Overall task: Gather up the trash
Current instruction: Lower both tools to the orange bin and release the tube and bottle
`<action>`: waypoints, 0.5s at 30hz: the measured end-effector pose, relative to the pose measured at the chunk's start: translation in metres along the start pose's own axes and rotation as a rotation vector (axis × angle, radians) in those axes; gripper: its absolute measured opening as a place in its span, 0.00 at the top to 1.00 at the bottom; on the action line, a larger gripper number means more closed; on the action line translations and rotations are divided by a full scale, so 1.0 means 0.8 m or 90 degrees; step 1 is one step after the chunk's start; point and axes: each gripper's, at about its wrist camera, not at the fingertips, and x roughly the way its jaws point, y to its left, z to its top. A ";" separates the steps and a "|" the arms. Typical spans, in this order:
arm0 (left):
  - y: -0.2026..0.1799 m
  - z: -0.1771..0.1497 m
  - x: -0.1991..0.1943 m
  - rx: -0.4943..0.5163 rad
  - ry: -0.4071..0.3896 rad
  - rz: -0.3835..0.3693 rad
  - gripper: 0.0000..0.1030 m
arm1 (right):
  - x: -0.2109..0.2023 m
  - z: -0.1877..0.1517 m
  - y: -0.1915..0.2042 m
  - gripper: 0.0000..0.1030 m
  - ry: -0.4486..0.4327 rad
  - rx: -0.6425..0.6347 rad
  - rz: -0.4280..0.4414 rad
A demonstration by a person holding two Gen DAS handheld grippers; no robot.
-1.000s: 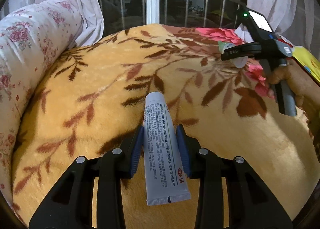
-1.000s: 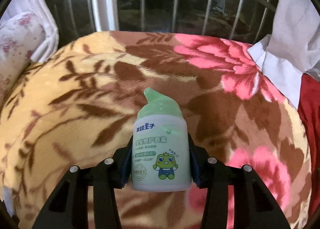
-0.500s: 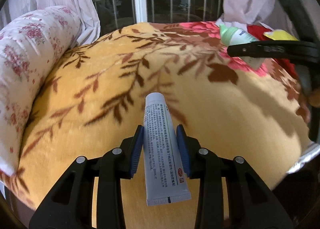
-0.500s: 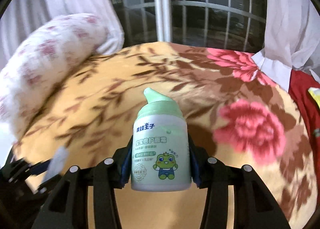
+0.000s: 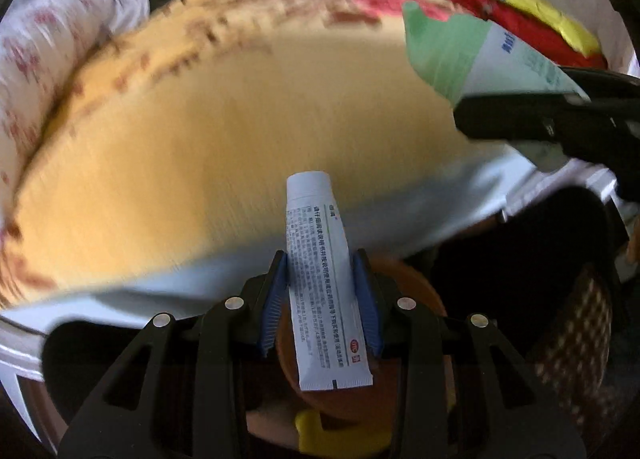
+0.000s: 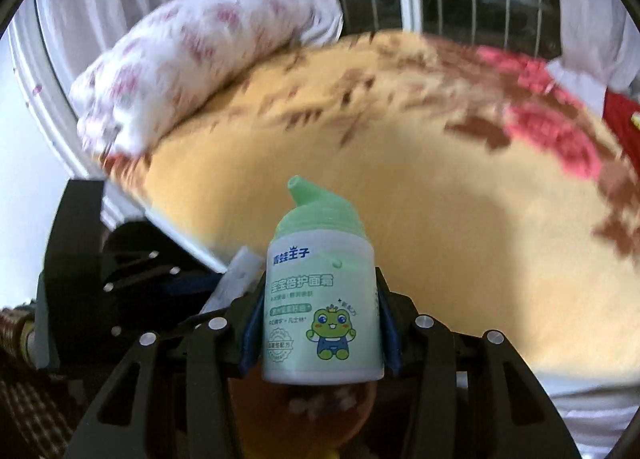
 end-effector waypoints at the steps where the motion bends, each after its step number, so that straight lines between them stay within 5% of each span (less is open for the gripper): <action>1: -0.001 -0.007 0.005 -0.003 0.014 -0.008 0.68 | 0.007 -0.011 0.002 0.55 0.018 0.004 0.006; 13: -0.003 -0.037 0.009 -0.025 0.049 -0.023 0.71 | 0.100 -0.105 0.003 0.54 0.177 0.087 0.040; 15: -0.003 -0.036 0.012 -0.026 0.058 -0.021 0.61 | 0.116 -0.116 0.006 0.54 0.210 0.097 0.052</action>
